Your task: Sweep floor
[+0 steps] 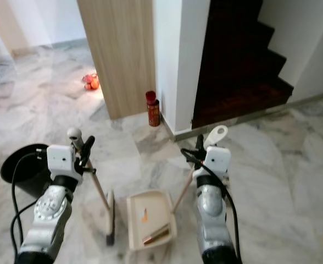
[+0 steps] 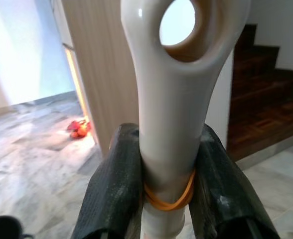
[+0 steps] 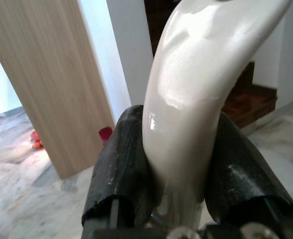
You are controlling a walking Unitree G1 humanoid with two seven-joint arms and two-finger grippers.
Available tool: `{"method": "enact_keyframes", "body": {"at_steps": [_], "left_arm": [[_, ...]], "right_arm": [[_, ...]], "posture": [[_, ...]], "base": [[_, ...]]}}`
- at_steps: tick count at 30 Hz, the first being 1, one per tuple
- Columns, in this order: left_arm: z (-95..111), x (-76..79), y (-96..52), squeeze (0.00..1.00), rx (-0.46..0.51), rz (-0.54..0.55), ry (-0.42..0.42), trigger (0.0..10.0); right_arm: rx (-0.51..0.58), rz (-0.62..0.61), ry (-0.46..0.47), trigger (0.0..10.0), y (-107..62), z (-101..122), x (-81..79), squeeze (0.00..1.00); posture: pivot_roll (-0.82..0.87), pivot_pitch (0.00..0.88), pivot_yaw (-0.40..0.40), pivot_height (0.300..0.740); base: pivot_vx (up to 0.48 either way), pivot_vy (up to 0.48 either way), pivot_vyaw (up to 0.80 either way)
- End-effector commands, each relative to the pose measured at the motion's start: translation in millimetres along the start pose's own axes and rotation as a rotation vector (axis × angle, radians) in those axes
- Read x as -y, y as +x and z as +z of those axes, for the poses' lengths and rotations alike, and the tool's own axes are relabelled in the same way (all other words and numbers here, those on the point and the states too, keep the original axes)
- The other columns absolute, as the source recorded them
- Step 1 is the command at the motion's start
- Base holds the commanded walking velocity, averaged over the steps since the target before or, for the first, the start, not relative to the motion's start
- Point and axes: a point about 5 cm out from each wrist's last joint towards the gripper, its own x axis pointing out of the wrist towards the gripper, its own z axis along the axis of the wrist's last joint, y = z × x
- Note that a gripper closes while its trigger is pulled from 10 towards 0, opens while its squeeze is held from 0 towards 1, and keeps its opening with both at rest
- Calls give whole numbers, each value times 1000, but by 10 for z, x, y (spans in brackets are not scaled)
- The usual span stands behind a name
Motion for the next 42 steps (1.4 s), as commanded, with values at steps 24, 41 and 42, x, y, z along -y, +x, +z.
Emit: {"method": "enact_keyframes", "body": {"at_steps": [24, 41, 42], "left_arm": [[95, -58, 34, 0, 41, 13, 16, 10000], [95, -67, 33, 0, 39, 17, 16, 10000], [95, -66, 32, 0, 39, 18, 15, 10000]], "right_arm": [[42, 54, 11, 10000, 59, 101, -127, 0], [37, 77, 10, 10000, 59, 91, -163, 0], [32, 79, 25, 10000, 56, 84, -170, 0]], "posture": [[81, 8, 39, 740], [86, 6, 39, 740], [88, 5, 38, 740]], "base": [[0, 153, 217], [0, 0, 125], [0, 247, 0]]}}
